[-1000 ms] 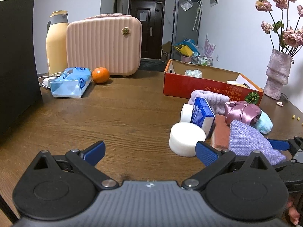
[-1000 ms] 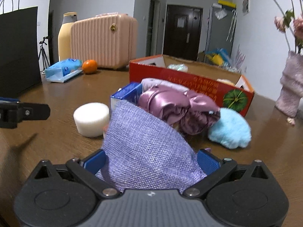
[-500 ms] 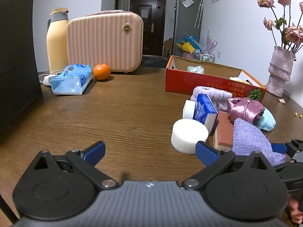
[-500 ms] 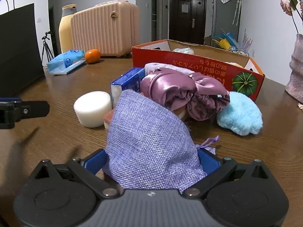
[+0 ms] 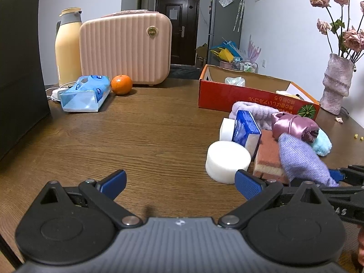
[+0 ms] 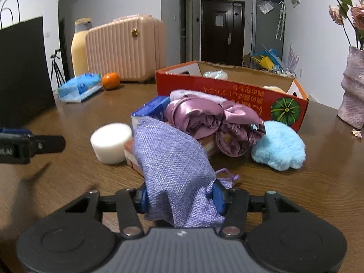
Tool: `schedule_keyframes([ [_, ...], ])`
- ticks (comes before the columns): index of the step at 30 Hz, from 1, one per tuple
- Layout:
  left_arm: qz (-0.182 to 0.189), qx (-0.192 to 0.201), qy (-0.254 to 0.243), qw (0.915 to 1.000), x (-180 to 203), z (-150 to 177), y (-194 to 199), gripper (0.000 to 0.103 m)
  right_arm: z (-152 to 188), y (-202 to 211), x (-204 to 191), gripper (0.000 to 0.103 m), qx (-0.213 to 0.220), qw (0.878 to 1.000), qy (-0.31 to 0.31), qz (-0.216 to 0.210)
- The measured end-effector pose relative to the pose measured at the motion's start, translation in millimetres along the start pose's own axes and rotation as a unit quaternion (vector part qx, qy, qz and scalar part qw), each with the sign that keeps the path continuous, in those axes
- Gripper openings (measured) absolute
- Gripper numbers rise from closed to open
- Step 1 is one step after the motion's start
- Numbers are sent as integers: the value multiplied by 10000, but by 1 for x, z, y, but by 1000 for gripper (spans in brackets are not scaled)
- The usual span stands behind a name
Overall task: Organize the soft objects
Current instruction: 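Lift the lavender pouch with the right tool toward the cardboard box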
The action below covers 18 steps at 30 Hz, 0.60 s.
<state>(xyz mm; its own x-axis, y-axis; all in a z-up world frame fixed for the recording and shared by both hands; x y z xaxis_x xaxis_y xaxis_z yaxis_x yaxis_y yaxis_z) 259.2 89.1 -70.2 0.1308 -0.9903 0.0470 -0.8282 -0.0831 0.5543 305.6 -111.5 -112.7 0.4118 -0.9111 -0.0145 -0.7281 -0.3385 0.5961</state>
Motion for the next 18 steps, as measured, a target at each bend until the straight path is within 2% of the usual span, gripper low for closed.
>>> schedule_keyframes([
  [18, -17, -62, -87, 9999, 5, 3, -8, 103, -29, 44, 19, 45, 924, 9953, -301, 18],
])
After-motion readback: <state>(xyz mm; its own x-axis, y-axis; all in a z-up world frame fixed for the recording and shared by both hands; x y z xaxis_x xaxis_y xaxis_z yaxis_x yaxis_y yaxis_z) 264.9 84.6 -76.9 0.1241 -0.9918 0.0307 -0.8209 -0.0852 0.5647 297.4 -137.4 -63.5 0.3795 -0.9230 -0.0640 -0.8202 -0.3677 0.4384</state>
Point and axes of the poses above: each gripper's, at about its wrist camera, not at the fingertips, and y roughly against the way its jaws point, x to its right, z to its underside, the point moved 10 cm from there along -y, roughly the way its jaws point, and after that the axes turned 1 degree about z, right-handed, at the moved point
